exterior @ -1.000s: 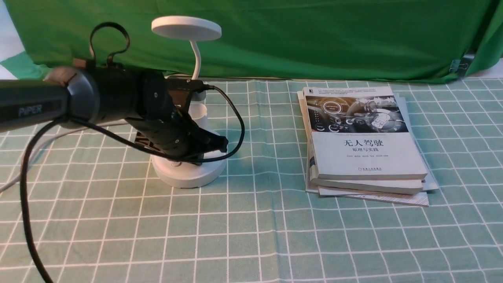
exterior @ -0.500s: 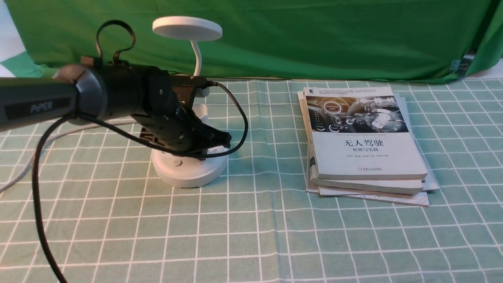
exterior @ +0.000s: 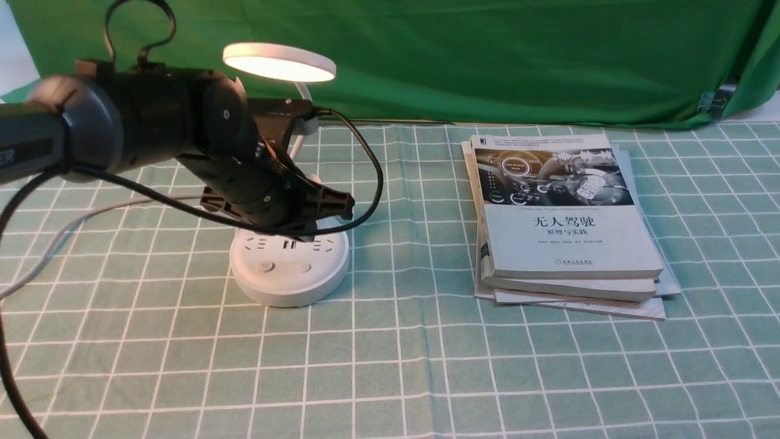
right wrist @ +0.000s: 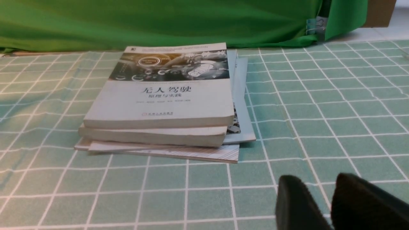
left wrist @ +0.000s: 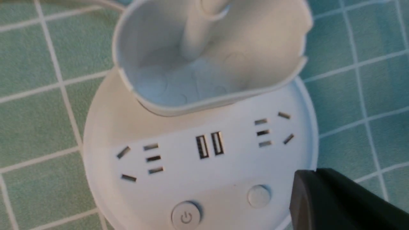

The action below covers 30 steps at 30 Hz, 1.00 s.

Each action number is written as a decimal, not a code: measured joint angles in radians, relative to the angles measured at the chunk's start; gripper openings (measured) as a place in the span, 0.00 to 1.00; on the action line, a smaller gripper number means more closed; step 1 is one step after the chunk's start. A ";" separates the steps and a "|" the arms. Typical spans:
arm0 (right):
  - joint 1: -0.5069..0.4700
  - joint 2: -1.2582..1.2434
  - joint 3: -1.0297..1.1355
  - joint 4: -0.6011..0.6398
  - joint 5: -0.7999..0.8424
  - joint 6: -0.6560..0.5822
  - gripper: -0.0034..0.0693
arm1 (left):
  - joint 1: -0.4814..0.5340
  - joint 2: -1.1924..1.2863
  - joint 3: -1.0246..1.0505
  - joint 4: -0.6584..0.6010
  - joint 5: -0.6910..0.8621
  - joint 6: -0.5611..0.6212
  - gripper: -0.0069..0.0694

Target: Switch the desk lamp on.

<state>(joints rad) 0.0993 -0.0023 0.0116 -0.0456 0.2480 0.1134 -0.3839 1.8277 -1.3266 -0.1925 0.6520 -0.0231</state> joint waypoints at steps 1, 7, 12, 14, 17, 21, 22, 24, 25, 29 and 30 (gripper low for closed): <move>0.000 0.000 0.000 0.000 0.000 0.000 0.38 | 0.000 -0.003 0.000 -0.006 0.003 0.000 0.12; 0.000 0.000 0.000 0.000 0.000 0.000 0.38 | 0.000 -0.003 0.045 -0.043 0.031 0.000 0.12; 0.000 0.000 0.000 0.000 0.000 0.000 0.38 | 0.000 -0.011 0.147 -0.055 0.027 0.000 0.12; 0.000 0.000 0.000 0.000 0.000 0.000 0.38 | 0.000 -0.040 0.208 -0.072 -0.002 0.000 0.12; 0.000 0.000 0.000 0.000 0.000 0.000 0.38 | 0.000 -0.109 0.297 -0.086 -0.048 0.012 0.12; 0.000 0.000 0.000 0.000 0.000 0.000 0.38 | 0.000 -0.286 0.449 -0.093 -0.100 0.052 0.12; 0.000 0.000 0.000 0.000 0.000 0.000 0.38 | 0.000 -0.318 0.471 -0.094 -0.106 0.056 0.12; 0.000 0.000 0.000 0.000 0.000 0.000 0.38 | 0.000 -0.448 0.550 -0.094 -0.128 0.064 0.12; 0.000 0.000 0.000 0.000 0.000 0.000 0.38 | 0.000 -0.500 0.576 -0.096 -0.142 0.066 0.12; 0.000 0.000 0.000 0.000 0.000 0.000 0.38 | 0.000 -0.764 0.694 -0.127 -0.232 0.071 0.12; 0.000 0.000 0.000 0.000 0.000 0.000 0.38 | 0.000 -0.828 0.720 -0.133 -0.257 0.071 0.12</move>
<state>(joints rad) 0.0993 -0.0023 0.0116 -0.0456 0.2480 0.1134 -0.3839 0.9995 -0.6069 -0.3256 0.3952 0.0475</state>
